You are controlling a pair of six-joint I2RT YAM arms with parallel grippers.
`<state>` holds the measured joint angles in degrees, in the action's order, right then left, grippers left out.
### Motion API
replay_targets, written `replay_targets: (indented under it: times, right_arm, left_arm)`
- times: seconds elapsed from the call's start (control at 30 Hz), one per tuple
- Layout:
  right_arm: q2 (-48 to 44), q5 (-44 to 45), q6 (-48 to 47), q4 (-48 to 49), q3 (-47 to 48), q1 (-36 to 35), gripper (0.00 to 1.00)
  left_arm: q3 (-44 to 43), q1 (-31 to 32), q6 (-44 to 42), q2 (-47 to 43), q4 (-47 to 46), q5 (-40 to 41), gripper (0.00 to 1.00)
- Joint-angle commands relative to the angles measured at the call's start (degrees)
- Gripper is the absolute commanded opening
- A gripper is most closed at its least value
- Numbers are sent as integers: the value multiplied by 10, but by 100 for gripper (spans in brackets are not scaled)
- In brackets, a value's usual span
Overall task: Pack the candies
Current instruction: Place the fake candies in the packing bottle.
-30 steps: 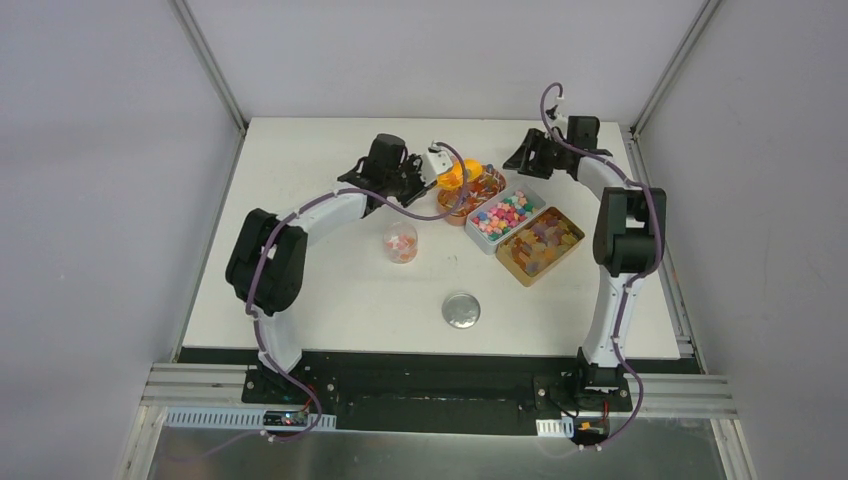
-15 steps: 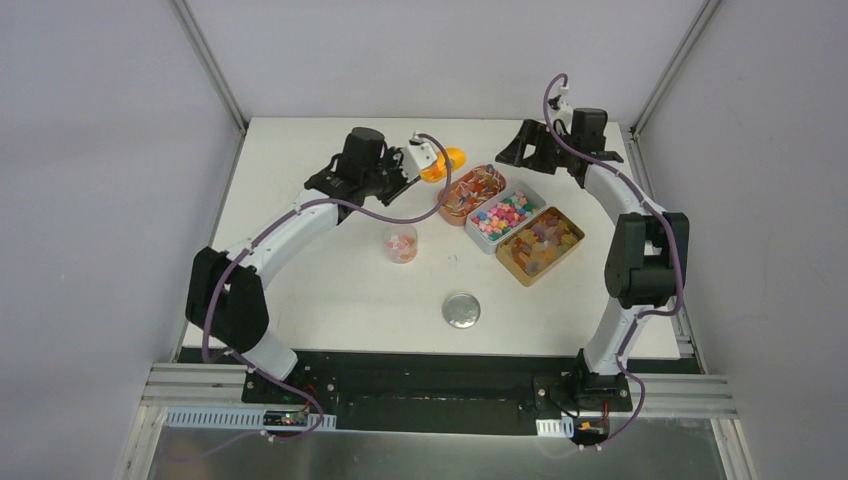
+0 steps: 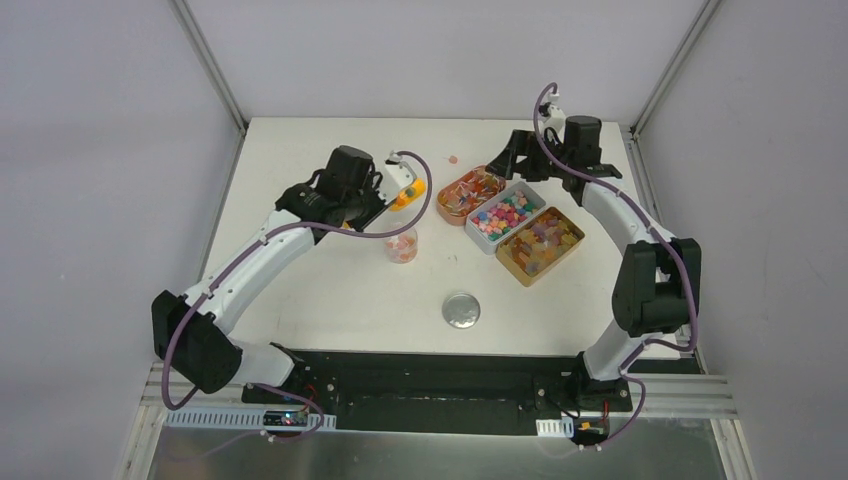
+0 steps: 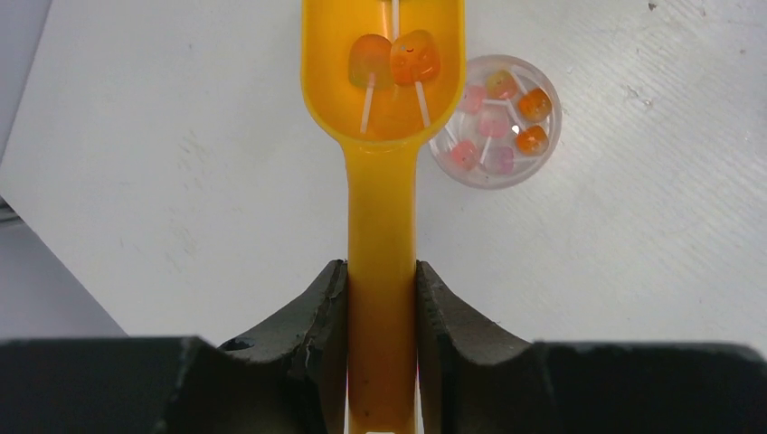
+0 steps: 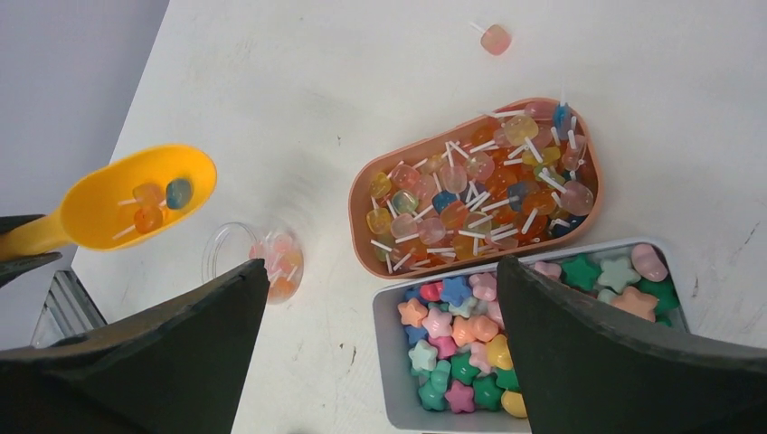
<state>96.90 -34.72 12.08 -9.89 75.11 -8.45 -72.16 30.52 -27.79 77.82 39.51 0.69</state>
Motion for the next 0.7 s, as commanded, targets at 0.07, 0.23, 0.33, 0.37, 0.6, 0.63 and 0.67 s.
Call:
replay_targets:
  times: [0.07,0.23,0.33,0.37,0.6,0.63,0.67]
  right_arm:
    - [-45,5,-11,49,-15,2,100]
    - [-51,8,-12,59,-29,2,100]
    - [-51,7,-14,60,-31,2,100]
    - [-51,8,-14,59,-30,2,100]
    - [-50,8,-16,61,-29,2,100]
    - [-50,7,-16,62,-29,2,100]
    - [-50,8,-17,62,-29,2,100]
  left_arm:
    - [-45,26,52,-2,135,84,0]
    - [-54,47,75,9,187,106,0]
    - [-56,60,82,5,200,109,0]
    - [-56,64,84,6,206,110,0]
    - [-77,94,96,19,260,138,0]
    - [-84,99,98,23,268,145,0]
    - [-91,105,99,29,281,154,0]
